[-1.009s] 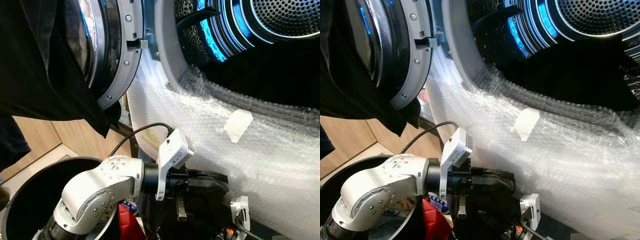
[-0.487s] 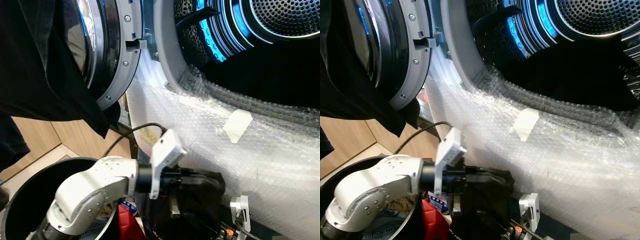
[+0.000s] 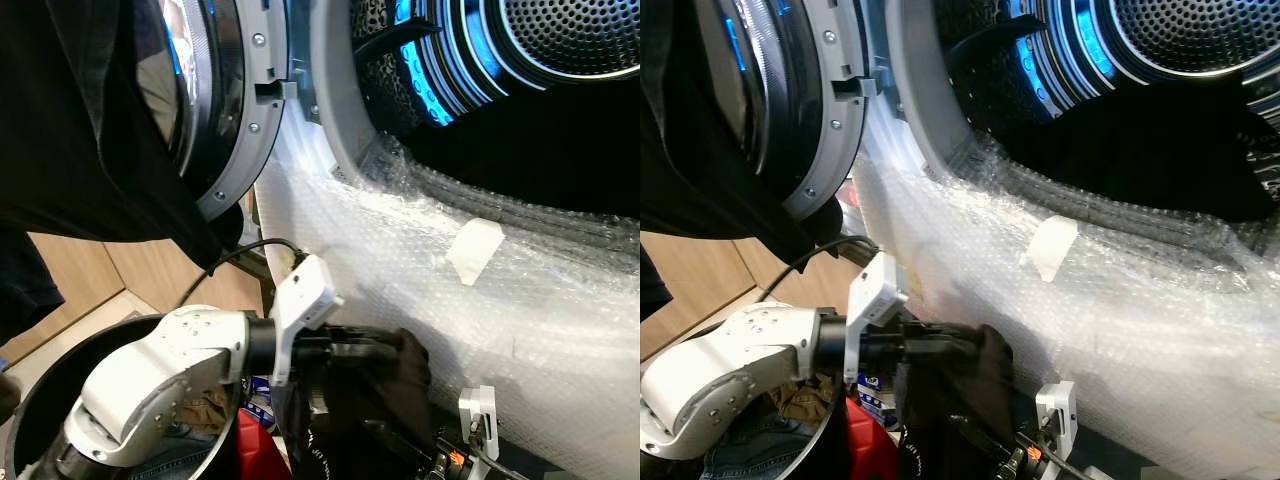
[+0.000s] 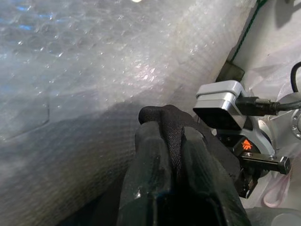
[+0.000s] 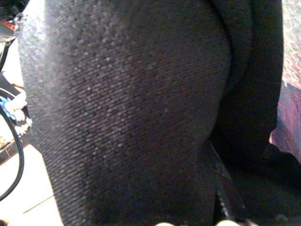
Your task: Clothes washing
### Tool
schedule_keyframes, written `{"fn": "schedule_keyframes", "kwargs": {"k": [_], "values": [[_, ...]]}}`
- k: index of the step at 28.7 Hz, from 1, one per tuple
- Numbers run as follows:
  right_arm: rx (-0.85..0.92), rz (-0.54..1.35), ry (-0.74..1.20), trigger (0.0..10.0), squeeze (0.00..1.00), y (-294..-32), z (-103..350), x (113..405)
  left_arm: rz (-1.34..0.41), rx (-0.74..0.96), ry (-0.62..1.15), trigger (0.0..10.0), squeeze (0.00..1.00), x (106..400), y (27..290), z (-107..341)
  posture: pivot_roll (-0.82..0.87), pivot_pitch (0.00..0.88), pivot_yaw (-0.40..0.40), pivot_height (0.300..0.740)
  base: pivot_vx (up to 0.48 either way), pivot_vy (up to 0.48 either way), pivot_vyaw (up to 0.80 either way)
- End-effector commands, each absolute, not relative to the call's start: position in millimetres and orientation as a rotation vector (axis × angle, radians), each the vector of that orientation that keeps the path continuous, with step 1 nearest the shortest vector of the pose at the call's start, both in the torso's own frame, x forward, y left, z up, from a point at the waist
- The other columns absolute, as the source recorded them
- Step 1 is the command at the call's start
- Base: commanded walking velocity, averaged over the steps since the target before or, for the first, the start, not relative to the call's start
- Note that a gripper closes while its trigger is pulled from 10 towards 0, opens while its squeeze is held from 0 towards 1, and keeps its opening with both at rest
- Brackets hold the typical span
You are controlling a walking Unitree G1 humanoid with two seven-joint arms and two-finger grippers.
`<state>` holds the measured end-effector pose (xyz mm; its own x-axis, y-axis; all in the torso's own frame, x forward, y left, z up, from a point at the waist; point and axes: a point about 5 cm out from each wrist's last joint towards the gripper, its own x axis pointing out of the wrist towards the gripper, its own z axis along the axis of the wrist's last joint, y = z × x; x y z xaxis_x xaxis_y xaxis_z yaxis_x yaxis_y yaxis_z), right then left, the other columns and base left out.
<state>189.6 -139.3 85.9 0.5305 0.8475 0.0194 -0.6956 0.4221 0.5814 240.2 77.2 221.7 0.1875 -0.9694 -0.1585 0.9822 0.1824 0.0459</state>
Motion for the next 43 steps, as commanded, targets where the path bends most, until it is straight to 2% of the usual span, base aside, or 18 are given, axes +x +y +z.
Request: {"fn": "schedule_keyframes", "kwargs": {"k": [1,2,3,4,15,16,17,23,24,25,26,28,31,38,43], "values": [[0.565,0.967,0.281,0.0,0.00,-143.4,86.9,190.7,-1.369,0.153,0.078,10.0,0.16,242.4,84.2,228.4,0.15,0.010,0.038,0.740,0.000,0.000,0.00],[0.564,0.968,0.283,0.0,0.00,-143.2,86.6,190.6,-1.374,0.145,0.081,10.0,0.16,242.1,85.1,228.6,0.15,0.010,0.038,0.740,0.000,0.000,0.00],[0.564,0.970,0.286,0.0,0.00,-142.9,86.0,190.2,-1.382,0.153,0.084,10.0,0.85,241.1,86.1,228.4,0.15,0.006,0.036,0.740,0.000,0.000,0.00],[0.564,0.973,0.290,0.0,0.00,-141.9,84.9,190.0,-1.386,0.164,0.089,10.0,1.00,240.5,88.4,227.8,0.16,0.005,0.036,0.740,0.000,0.000,0.00],[0.570,1.011,0.323,0.0,0.00,-137.2,79.7,187.5,-1.344,0.211,0.096,10.0,1.00,242.1,105.5,223.8,0.18,0.000,0.037,0.740,0.000,0.000,0.00],[0.555,1.022,0.341,0.0,0.00,-137.3,77.6,185.9,-1.299,0.172,0.069,10.0,1.00,250.6,104.8,219.5,0.18,0.000,0.034,0.740,0.000,0.000,0.00],[0.551,1.022,0.343,0.0,0.00,-137.7,77.5,185.8,-1.235,0.205,0.063,10.0,1.00,259.5,106.3,213.0,0.16,0.000,0.036,0.740,0.000,0.000,0.00],[0.541,1.007,0.325,0.0,0.00,-142.9,79.6,186.7,-1.170,0.216,0.061,10.0,1.00,264.8,109.3,204.7,0.15,0.000,0.038,0.740,0.000,0.000,0.00],[0.538,1.011,0.331,0.0,0.00,-142.7,79.2,185.3,-1.149,0.247,0.083,10.0,1.00,265.8,113.0,200.1,0.15,0.000,0.038,0.740,0.000,0.000,0.00],[0.519,1.026,0.355,0.0,0.00,-142.8,77.5,180.1,-1.028,0.300,0.093,10.0,1.00,273.9,126.7,193.4,0.15,0.000,0.037,0.740,0.000,0.000,0.00],[0.519,1.026,0.355,0.0,0.00,-142.8,77.5,180.1,-1.028,0.300,0.093,10.0,1.00,273.9,126.7,193.4,0.15,0.000,0.037,0.740,0.000,0.000,0.00],[0.513,1.019,0.358,0.0,0.00,-146.2,76.7,178.4,-0.908,0.307,0.093,10.0,1.00,281.3,138.1,187.9,0.16,0.000,0.030,0.740,0.000,0.000,0.00],[0.496,1.016,0.362,0.0,0.00,-147.9,74.7,178.5,-0.854,0.303,0.130,10.0,1.00,281.6,140.4,173.4,0.17,0.000,0.027,0.740,0.000,0.000,0.00],[0.481,1.038,0.362,0.0,0.00,-145.8,74.6,178.6,-0.756,0.262,0.082,10.0,1.00,277.3,133.5,161.7,0.17,0.000,0.030,0.740,0.000,0.000,0.00],[0.469,1.025,0.359,0.0,0.00,-148.8,74.3,178.7,-0.577,0.254,0.118,10.0,1.00,272.7,145.2,143.3,0.17,0.000,0.033,0.740,0.000,0.000,0.00]]}}
